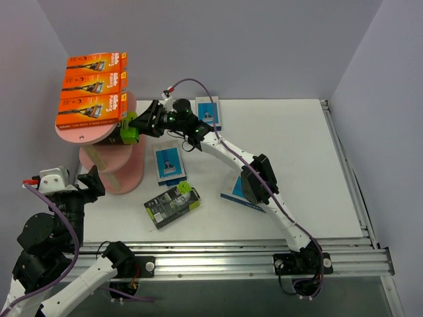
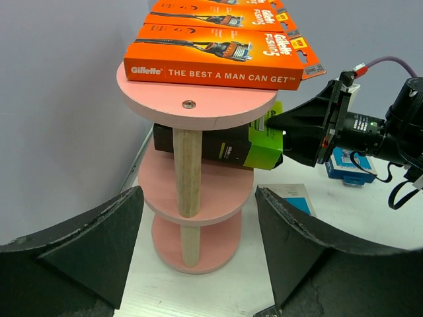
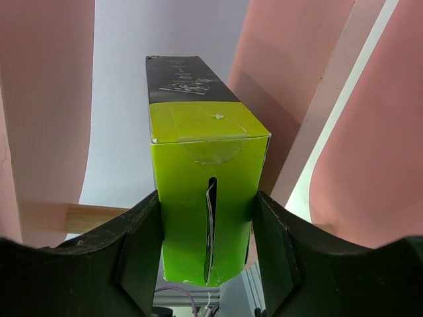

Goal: Place and organize the shaving razors onto the shelf
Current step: Place the shaving razor onto shelf

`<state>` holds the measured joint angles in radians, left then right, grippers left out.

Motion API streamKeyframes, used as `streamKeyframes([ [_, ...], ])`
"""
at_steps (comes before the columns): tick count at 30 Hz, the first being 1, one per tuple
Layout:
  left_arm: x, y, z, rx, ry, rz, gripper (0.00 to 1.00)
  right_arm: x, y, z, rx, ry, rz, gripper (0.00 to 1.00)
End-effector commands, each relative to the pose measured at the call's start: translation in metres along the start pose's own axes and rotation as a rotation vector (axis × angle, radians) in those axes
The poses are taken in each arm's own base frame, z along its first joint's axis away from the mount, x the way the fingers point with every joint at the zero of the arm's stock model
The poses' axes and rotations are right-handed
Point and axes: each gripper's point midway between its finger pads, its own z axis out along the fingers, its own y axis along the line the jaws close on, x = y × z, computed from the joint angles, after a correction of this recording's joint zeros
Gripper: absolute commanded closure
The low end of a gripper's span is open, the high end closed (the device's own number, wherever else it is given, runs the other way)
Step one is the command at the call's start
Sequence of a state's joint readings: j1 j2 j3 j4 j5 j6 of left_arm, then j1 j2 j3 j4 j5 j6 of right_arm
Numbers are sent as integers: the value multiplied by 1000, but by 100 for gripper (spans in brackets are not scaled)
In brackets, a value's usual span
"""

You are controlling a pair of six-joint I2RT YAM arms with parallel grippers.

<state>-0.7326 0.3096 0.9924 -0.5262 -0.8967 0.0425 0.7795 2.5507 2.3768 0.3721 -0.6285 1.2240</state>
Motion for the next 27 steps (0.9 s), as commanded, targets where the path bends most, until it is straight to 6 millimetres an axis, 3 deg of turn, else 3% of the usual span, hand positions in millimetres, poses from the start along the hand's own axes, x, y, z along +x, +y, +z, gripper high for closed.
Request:
streamKeyframes([
  [1, -6, -6, 2, 20, -21, -17, 21, -22, 71, -9, -196, -57, -81, 69],
  [12, -3, -11, 5, 34, -15, -4, 21, -27, 65, -10, -182, -65, -84, 24],
  [27, -6, -11, 4, 33, -15, -9, 21, -29, 50, -15, -132, -60, -91, 12],
])
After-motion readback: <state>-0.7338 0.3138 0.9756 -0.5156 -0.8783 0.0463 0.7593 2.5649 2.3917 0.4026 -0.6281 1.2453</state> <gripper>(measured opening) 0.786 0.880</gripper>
